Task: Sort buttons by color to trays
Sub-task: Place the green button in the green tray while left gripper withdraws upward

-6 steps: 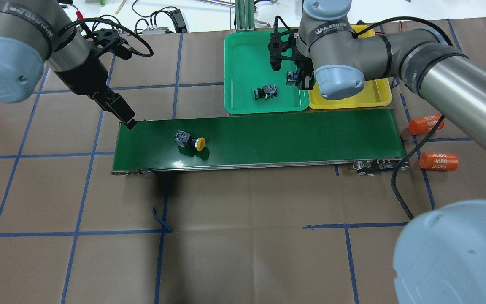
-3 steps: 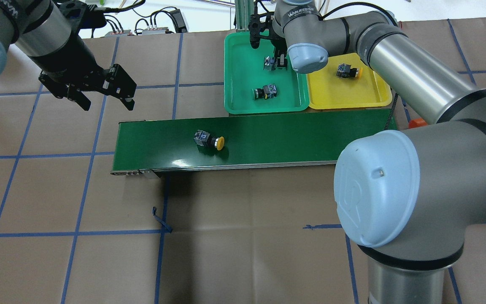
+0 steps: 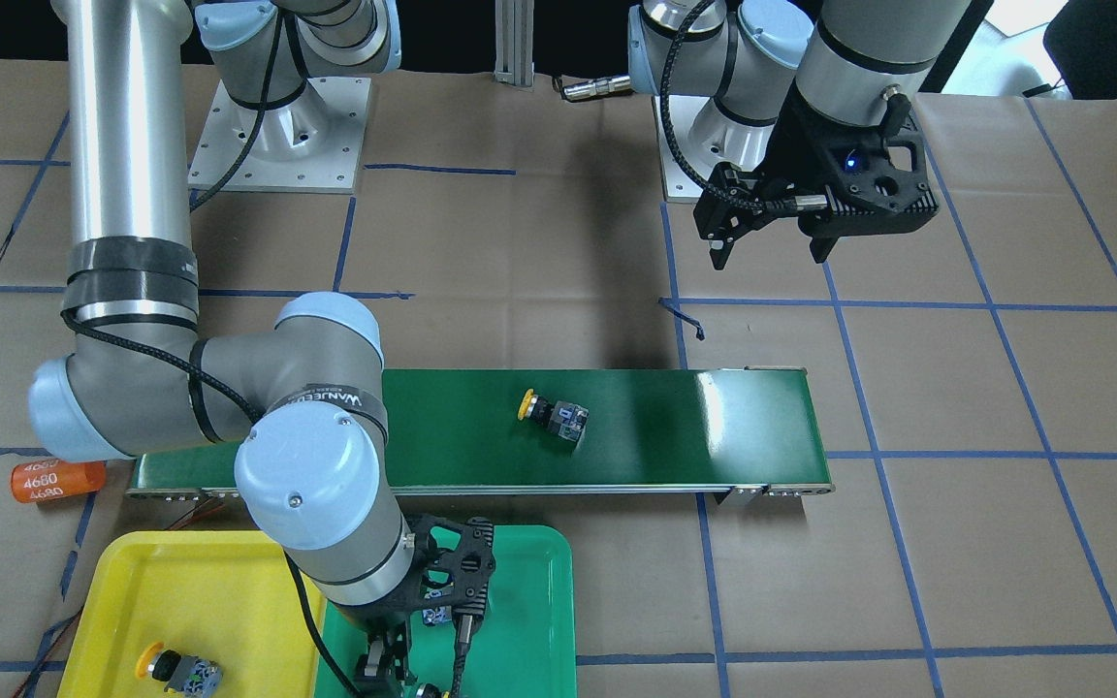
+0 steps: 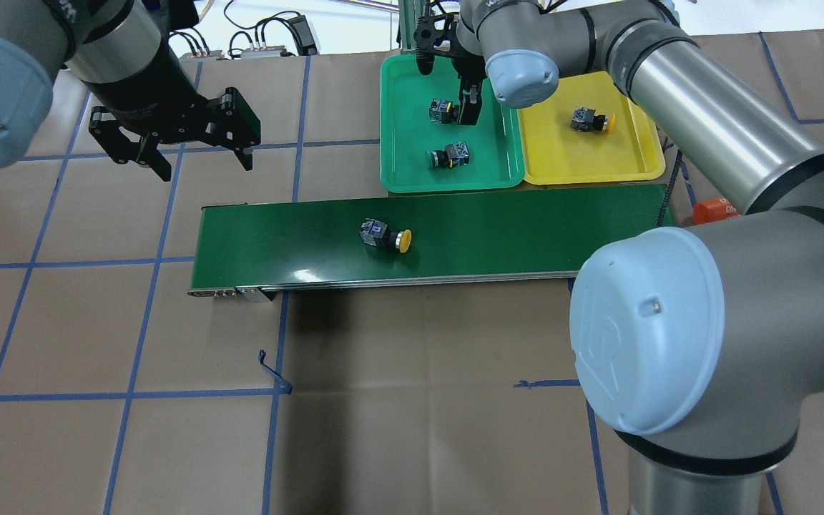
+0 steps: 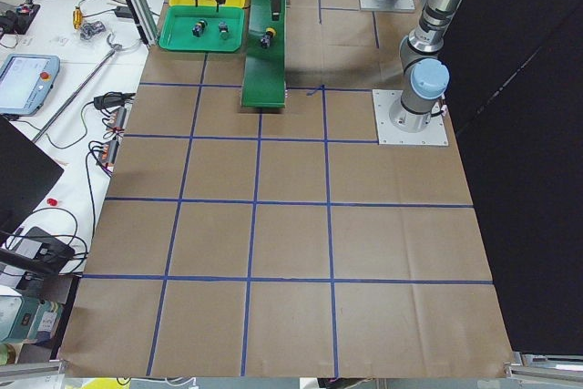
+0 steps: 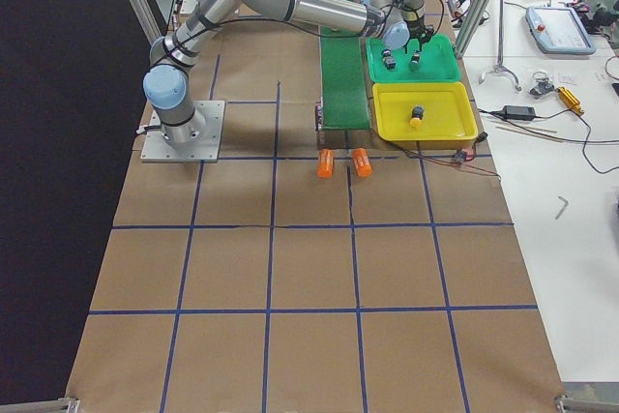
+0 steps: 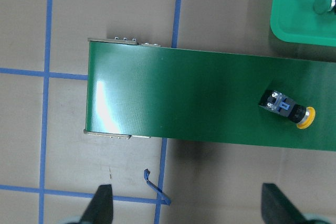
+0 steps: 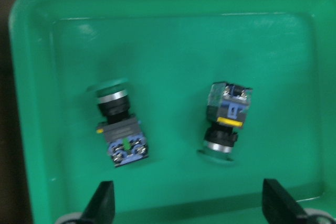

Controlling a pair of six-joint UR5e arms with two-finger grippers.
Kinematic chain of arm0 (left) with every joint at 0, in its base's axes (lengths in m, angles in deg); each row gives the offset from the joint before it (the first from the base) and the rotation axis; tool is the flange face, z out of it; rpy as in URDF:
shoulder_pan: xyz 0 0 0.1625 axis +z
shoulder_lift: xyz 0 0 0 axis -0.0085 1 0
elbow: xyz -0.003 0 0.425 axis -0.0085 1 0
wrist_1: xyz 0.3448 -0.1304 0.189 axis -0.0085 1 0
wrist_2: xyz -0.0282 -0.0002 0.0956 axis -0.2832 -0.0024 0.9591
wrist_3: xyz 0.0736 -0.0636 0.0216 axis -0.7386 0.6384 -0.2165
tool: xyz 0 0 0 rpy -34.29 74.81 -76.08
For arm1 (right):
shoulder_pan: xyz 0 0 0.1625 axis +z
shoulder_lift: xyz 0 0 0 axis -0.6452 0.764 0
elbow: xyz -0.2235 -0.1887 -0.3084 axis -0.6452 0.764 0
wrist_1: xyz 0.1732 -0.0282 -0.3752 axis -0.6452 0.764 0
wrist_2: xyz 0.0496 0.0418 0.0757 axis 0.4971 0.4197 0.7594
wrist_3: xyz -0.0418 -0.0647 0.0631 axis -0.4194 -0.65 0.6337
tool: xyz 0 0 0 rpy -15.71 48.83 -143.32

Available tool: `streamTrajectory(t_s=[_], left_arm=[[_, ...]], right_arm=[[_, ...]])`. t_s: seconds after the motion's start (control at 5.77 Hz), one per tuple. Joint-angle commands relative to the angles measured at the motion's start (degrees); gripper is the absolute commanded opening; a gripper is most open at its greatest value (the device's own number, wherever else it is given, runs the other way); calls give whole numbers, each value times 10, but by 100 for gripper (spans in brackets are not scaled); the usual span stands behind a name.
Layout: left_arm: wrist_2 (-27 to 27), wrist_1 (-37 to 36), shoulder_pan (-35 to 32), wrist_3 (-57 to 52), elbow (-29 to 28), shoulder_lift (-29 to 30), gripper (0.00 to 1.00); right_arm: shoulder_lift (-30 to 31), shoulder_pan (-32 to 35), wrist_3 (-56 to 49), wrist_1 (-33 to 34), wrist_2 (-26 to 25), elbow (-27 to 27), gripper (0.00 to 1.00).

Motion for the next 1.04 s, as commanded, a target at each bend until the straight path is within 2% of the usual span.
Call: streamTrajectory(t_s=[0.0,0.17,0.52,0.69,0.87], left_arm=[[-1,-24,-4,-2,1,5,99],[-1,-28,-4,-16,0,2,99],[-3,-29,-3,-35,4,-8,99],[-3,-29,-2,-36,4,-12,99],[-3,-29,-2,-36,4,-14,99]], right_arm=[[80,-1,-1,-181,-12,-17,100],[119,-1,8,-203,-8,-53,100],[210,2,100,-164,8,-191,100],[229,12,141,-94,13,-254,100],[225,29,169,8,13,-306,100]])
